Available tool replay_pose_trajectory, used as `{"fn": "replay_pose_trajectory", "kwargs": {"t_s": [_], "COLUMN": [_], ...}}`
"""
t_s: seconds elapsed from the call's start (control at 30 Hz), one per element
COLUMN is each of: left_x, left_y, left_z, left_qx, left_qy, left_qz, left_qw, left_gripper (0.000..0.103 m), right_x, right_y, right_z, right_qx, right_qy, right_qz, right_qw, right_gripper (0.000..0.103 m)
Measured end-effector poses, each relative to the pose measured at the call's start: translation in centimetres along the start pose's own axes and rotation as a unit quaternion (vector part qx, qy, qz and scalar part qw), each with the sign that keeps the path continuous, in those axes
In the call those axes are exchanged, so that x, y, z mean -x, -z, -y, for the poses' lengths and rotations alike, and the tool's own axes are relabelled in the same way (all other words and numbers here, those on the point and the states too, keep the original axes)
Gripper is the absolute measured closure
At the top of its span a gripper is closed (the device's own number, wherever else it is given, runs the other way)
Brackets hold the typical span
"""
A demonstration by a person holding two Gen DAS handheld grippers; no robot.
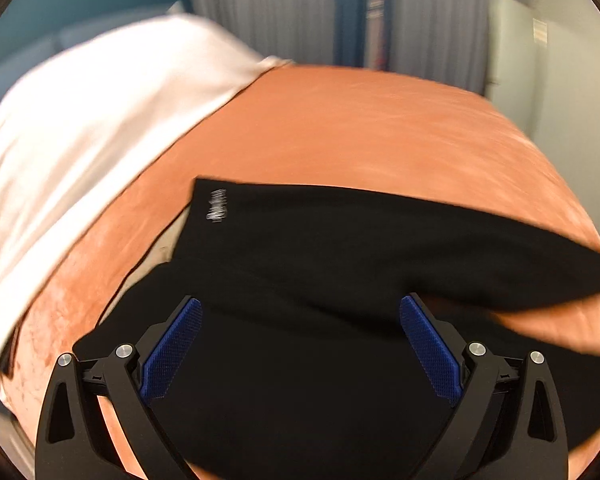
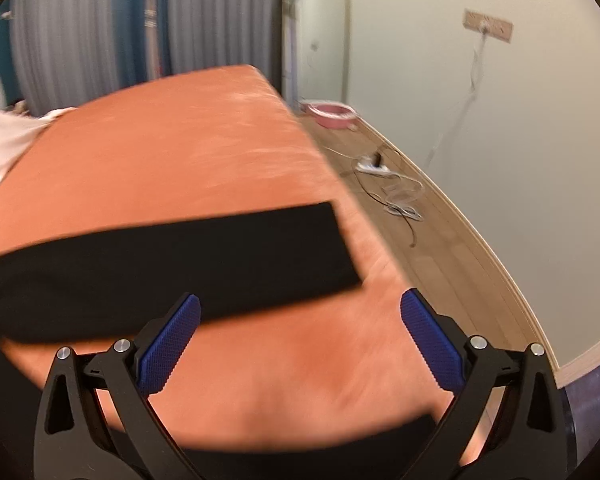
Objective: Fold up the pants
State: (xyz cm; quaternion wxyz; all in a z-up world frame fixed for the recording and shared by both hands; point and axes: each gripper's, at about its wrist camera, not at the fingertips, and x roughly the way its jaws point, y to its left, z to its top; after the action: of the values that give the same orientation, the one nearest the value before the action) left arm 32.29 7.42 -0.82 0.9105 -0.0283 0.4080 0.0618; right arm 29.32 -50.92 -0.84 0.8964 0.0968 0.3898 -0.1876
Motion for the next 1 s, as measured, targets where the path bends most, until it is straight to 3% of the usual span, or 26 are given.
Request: {"fn": "replay_pose_trajectory", "kwargs": {"t_s": [0.13,0.27,0.37,0.47,0.53,0.67,0.7,0.73,0.8,0.83,1.0], "left_x": [-6.5,-11.0,-13.8,-17.4,-19.3,-22.1,-22.4,-22.8,-23.3,-22.8,-15.8], "left_y": [-5.3,-9.4,-11.9,-13.6,-13.6,-13.7,-13.8,-13.9,-14.0,-14.1,-15.4], "left_z": [-4.4,-6.9,-8.8,-10.5,-10.8,-10.7,-10.5,-10.3,-10.1,-10.0,-11.7], "left_qx": [0.02,0.003,0.011,0.036,0.051,0.057,0.051,0.049,0.051,0.05,0.082], "left_qy": [-0.051,-0.115,-0.129,-0.092,-0.088,-0.066,-0.061,-0.055,-0.05,-0.044,0.045], "left_qz": [-0.041,-0.039,-0.042,-0.084,-0.108,-0.128,-0.125,-0.126,-0.136,-0.126,-0.038], "left_qw": [0.9977,0.9926,0.9907,0.9916,0.9888,0.988,0.9889,0.9893,0.9881,0.9897,0.9949], "left_gripper": [0.005,0.005,0.005,0.005,0.005,0.009,0.031,0.075,0.08,0.095,0.098], "right_x": [-5.6,-9.9,-12.4,-13.8,-14.5,-14.5,-14.4,-14.5,-14.1,-13.8,-7.9], "right_y": [-3.2,-4.4,-4.8,-4.6,-4.5,-4.3,-4.3,-4.3,-4.5,-4.8,-6.0], "right_z": [-0.2,-1.1,-0.7,-1.2,-1.8,-3.1,-3.4,-4.0,-4.3,-4.2,-3.3], "right_qx": [0.008,0.014,-0.003,-0.007,-0.002,0.004,0.007,0.013,0.011,0.002,-0.006], "right_qy": [-0.004,0.007,-0.001,-0.026,-0.024,-0.044,-0.047,-0.046,-0.055,-0.063,-0.104], "right_qz": [-0.037,-0.062,-0.084,-0.098,-0.104,-0.089,-0.087,-0.091,-0.087,-0.088,-0.016], "right_qw": [0.999,0.998,0.996,0.995,0.994,0.995,0.995,0.995,0.995,0.994,0.994], "right_gripper": [0.005,0.005,0.005,0.005,0.005,0.009,0.017,0.04,0.063,0.089,0.093]}}
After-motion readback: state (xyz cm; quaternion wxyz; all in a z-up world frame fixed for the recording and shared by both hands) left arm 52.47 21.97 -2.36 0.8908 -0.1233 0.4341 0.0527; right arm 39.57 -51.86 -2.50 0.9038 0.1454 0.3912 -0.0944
